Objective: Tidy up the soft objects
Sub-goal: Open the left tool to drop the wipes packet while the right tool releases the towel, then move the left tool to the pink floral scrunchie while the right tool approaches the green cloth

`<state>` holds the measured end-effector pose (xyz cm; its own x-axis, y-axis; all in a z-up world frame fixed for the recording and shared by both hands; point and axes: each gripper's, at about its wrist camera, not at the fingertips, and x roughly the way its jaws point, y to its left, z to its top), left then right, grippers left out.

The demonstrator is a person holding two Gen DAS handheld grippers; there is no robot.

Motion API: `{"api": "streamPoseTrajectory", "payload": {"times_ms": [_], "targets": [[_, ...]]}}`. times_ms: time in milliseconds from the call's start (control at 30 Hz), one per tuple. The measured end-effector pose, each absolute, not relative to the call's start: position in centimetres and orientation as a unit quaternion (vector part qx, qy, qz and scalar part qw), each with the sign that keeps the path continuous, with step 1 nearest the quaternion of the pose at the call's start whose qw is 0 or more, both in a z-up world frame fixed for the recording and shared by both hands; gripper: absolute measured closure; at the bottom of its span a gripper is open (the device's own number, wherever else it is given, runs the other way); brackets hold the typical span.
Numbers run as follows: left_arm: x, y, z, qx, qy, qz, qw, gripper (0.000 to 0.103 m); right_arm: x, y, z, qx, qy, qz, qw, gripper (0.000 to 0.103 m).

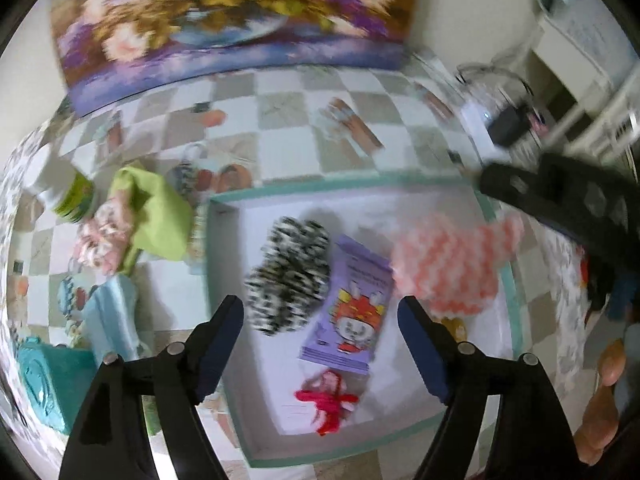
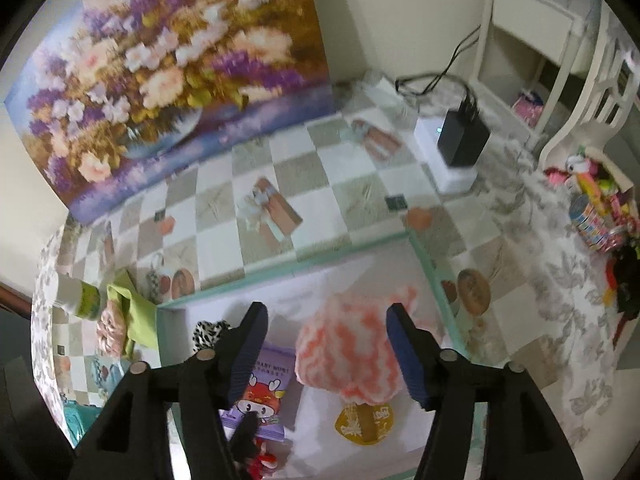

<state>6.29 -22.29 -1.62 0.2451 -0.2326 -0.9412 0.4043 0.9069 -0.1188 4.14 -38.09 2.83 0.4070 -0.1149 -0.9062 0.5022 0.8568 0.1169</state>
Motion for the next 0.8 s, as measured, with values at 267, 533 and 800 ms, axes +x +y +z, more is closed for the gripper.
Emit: {"api": "streamPoseTrajectory", "payload": {"times_ms": [267, 533, 800], "targets": [[9.5, -16.5, 0.8, 0.015, 0.547, -0.127, 0.828, 0.012, 3.9, -38.6, 2.7, 0.192, 0.512, -0.198, 0.814, 0.025], [12.0, -9.1, 0.9, -0.031, 0.538, -0.024, 0.842, 0.000, 4.4, -38.0, 1.6, 0.174, 0.524, -0.198, 0.810, 0.000], [13.2, -2.1, 0.4, -0.101, 0.534, 0.033, 0.839, 0.000, 5.4, -36.0, 1.3, 0.158, 0.531, -0.177, 0.813, 0.000]]}}
